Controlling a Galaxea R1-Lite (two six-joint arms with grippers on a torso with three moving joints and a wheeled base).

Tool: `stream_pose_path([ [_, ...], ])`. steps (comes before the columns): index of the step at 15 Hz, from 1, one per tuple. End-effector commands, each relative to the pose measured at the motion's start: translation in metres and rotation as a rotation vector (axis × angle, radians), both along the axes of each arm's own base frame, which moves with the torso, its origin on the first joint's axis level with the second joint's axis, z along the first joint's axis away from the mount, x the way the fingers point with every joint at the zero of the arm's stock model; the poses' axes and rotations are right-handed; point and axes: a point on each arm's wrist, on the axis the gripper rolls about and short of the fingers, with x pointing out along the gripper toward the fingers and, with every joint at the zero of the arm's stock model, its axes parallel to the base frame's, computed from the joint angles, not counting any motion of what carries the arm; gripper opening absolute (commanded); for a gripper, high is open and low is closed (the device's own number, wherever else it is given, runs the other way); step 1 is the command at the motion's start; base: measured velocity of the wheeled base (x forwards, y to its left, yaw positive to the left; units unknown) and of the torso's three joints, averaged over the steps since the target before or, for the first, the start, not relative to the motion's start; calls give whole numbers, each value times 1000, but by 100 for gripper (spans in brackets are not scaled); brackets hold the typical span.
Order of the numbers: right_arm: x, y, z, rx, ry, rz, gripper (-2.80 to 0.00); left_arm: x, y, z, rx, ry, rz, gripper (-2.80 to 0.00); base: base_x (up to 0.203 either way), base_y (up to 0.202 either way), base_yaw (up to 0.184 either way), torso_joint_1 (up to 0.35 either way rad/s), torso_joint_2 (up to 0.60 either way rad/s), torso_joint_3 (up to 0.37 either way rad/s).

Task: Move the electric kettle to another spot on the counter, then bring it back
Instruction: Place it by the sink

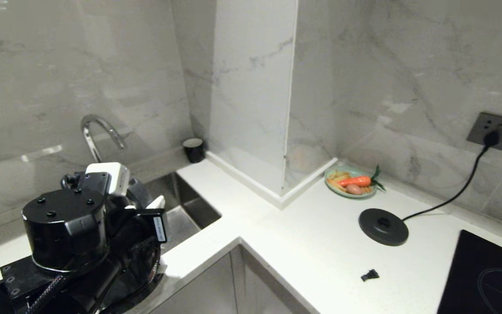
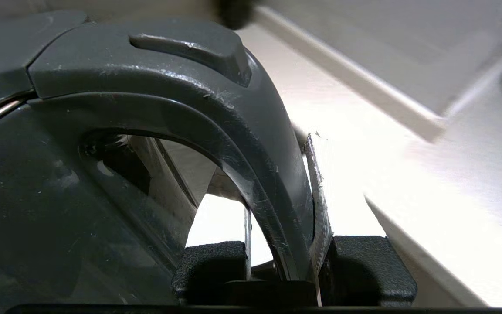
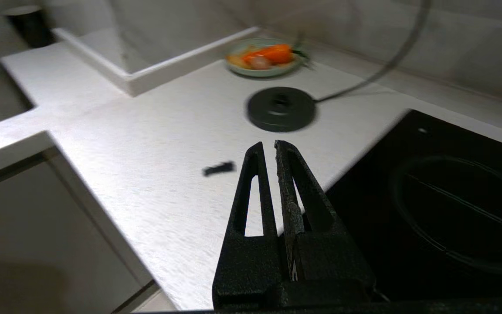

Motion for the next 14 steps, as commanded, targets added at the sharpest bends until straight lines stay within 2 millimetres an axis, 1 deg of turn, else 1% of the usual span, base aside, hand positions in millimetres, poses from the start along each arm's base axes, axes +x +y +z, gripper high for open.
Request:
stream_pose_path([
  [1, 0, 0, 0, 0, 0, 0, -280, 0, 1, 0, -3, -4, 6, -280, -3, -9, 173, 2, 3, 7],
  [7, 0, 0, 0, 0, 0, 1, -280, 1, 2, -3, -2, 6, 15, -280, -2, -8, 175, 3, 2, 2],
  [9, 0, 0, 0, 0, 0, 0, -280, 5, 4, -5, 3, 14, 32, -280, -2, -6, 130, 4, -1, 1],
  [11, 0, 0, 0, 0, 0, 0, -280, 18, 12, -9, 10, 34, 61, -280, 1, -1, 31, 1, -1, 1],
  [14, 0, 0, 0, 0, -1, 2, -280, 42, 16, -17, 7, 67, 47, -280, 0, 0, 0, 0, 0, 0],
])
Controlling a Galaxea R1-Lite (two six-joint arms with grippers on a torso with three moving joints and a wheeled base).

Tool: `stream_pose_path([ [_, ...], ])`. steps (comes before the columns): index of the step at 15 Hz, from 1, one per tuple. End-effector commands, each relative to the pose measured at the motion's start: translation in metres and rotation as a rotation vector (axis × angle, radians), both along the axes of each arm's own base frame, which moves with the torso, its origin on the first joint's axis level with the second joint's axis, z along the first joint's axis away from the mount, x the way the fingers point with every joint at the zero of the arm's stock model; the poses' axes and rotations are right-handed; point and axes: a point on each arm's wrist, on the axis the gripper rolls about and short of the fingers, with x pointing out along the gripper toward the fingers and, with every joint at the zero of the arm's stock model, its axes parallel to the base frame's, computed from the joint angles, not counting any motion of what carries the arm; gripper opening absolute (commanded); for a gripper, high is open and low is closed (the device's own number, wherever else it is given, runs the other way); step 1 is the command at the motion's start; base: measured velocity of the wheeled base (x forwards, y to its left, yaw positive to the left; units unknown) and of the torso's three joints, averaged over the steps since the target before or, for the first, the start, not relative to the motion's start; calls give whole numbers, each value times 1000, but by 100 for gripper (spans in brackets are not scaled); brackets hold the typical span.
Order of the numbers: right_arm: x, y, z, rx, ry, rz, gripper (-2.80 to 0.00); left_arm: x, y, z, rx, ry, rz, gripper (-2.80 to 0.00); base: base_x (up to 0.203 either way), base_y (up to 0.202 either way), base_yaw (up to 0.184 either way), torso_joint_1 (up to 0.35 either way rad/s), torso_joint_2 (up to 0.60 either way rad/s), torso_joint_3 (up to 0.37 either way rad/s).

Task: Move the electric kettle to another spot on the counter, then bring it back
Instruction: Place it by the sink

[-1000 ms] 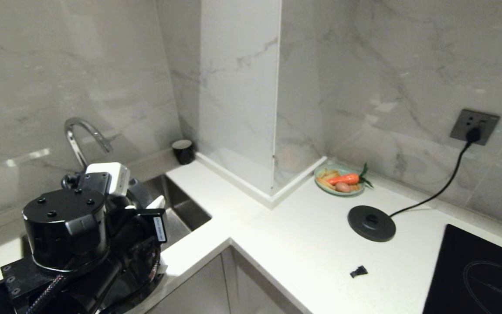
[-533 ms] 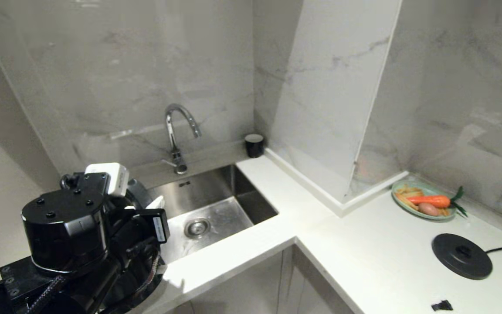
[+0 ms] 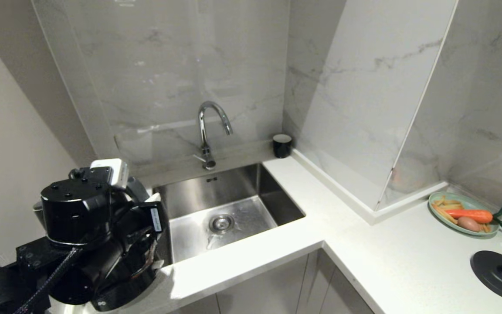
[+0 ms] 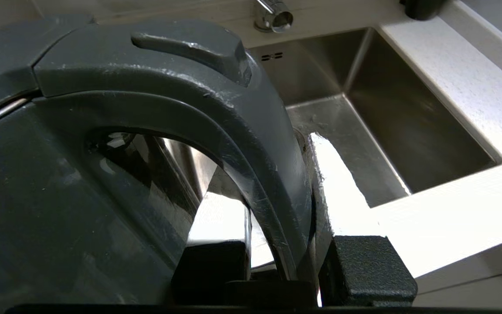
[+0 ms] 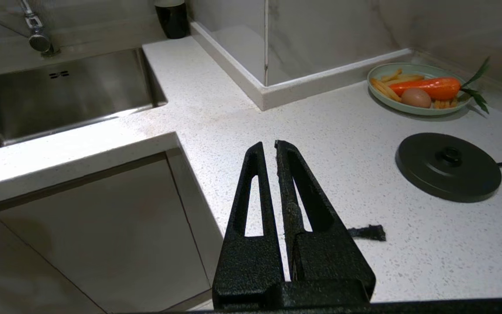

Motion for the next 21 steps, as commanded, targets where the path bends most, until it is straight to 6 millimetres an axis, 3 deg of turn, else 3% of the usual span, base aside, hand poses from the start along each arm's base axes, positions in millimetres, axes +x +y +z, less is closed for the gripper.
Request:
stream_pose_path([
  [1, 0, 0, 0, -1, 1, 1, -280, 21, 4, -11, 12, 33, 33, -280, 0, 0, 0, 0, 0, 0],
  [4, 0, 0, 0, -1, 1, 1, -280, 57, 22, -22, 14, 54, 101, -280, 0, 0, 0, 0, 0, 0],
  [8, 0, 0, 0, -1, 1, 1, -280, 88, 39, -43, 73, -23, 138, -280, 0, 0, 0, 0, 0, 0],
  [15, 0, 0, 0, -1, 1, 1, -280, 123, 42, -70, 110, -58, 162, -280, 0, 0, 0, 0, 0, 0],
  [21, 0, 0, 0, -1, 1, 1, -280, 128, 51, -88, 127, -7, 189, -280, 0, 0, 0, 0, 0, 0],
])
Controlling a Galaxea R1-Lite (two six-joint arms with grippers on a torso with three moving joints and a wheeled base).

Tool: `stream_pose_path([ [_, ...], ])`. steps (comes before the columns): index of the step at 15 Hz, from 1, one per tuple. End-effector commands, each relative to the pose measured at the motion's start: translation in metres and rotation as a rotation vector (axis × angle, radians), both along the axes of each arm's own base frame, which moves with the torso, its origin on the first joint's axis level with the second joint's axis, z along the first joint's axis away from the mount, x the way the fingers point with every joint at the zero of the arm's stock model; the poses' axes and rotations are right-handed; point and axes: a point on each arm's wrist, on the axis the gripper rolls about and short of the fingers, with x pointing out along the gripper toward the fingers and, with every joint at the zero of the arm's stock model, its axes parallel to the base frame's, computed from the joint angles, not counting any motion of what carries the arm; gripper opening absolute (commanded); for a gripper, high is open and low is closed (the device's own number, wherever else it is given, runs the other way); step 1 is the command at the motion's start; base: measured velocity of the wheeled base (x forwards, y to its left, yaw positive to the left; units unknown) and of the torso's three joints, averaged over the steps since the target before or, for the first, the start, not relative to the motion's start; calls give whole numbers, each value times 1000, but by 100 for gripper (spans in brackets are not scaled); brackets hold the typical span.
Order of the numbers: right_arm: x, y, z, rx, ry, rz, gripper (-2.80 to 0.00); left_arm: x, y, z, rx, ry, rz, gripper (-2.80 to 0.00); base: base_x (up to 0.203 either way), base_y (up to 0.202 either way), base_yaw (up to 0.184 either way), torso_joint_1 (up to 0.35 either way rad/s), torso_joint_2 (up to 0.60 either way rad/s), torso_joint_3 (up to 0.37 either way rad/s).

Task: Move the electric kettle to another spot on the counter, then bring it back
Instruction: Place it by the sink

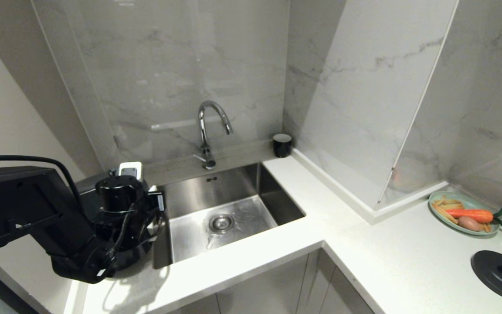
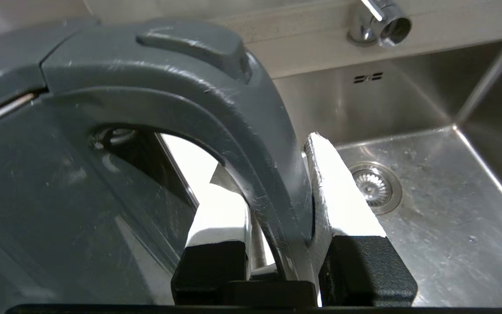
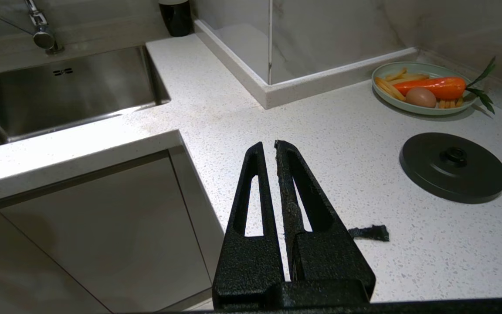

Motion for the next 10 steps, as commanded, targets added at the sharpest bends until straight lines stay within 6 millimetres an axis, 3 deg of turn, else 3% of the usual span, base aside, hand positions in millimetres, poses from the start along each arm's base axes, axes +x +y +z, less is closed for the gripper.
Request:
stream_pose_path([
  [1, 0, 0, 0, 0, 0, 0, -280, -1, 3, -11, 3, 33, 10, -280, 0, 0, 0, 0, 0, 0],
  [7, 0, 0, 0, 0, -1, 0, -280, -17, 3, -38, 6, 17, 4, -280, 0, 0, 0, 0, 0, 0],
  [10, 0, 0, 0, 0, -1, 0, -280, -17, 3, -39, 4, -3, 6, -280, 0, 0, 0, 0, 0, 0],
])
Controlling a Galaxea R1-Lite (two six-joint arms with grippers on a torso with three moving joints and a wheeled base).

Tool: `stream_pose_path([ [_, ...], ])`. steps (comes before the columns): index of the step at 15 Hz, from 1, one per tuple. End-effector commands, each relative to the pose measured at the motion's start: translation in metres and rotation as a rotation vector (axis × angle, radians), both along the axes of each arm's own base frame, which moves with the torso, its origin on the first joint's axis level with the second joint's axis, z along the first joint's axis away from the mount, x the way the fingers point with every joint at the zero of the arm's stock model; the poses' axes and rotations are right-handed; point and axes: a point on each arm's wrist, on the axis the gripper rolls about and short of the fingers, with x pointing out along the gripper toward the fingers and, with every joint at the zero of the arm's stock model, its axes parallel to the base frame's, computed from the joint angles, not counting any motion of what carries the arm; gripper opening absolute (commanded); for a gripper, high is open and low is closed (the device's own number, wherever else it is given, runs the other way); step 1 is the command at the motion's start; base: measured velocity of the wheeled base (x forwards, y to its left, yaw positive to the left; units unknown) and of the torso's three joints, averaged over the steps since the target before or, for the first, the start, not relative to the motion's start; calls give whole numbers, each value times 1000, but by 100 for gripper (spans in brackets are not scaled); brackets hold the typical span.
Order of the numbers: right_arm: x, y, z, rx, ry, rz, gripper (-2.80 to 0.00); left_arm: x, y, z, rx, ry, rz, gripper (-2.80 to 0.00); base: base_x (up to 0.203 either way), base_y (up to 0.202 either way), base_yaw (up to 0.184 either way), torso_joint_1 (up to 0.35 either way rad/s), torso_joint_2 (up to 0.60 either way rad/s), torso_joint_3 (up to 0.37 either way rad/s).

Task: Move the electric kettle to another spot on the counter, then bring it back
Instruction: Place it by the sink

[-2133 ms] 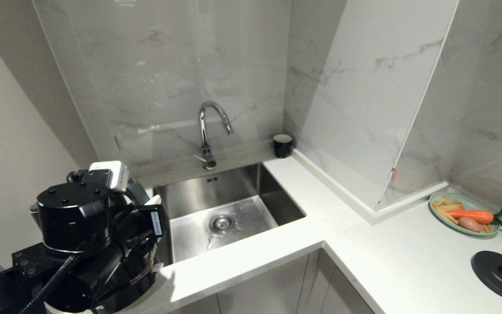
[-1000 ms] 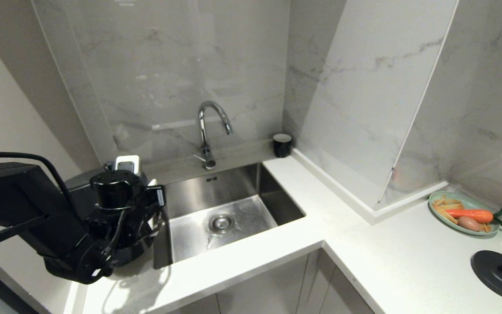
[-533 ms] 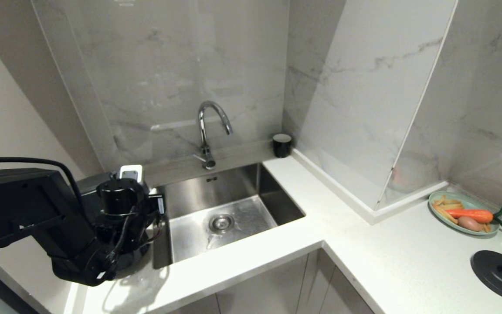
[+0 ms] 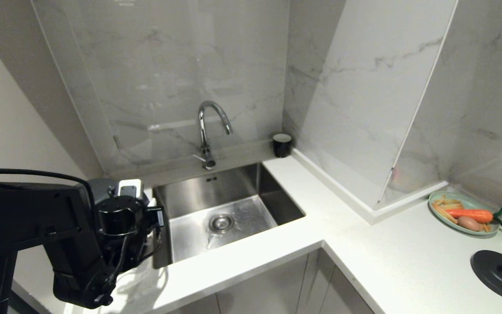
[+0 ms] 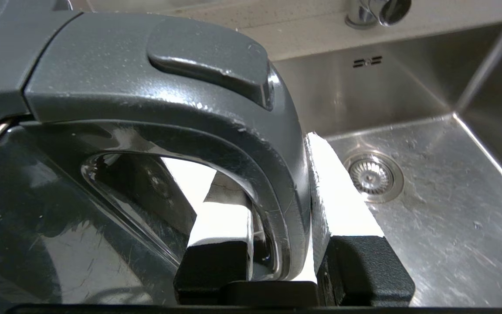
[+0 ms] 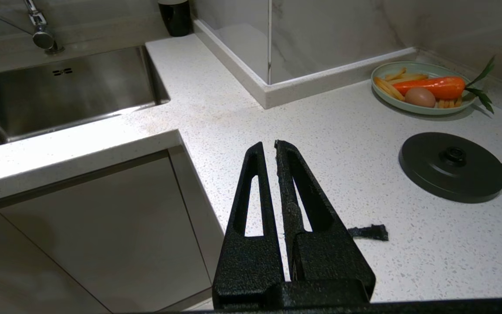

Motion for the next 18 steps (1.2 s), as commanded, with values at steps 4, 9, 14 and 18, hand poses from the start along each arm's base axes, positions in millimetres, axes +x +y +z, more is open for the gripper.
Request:
stream_pose_path([
  [4, 0, 0, 0, -1, 0, 1, -280, -1, -1, -3, 2, 6, 0, -280, 0, 0, 0, 0, 0, 0],
  [9, 0, 0, 0, -1, 0, 0, -280, 0, -3, -1, 0, -3, -6, 0, 0, 0, 0, 0, 0, 0],
  [14, 0, 0, 0, -1, 0, 0, -280, -5, -3, 0, 0, 8, -8, 0, 0, 0, 0, 0, 0, 0],
  [18, 0, 0, 0, -1, 0, 1, -280, -20, -9, 0, -4, 37, -36, 0, 0, 0, 0, 0, 0, 0],
])
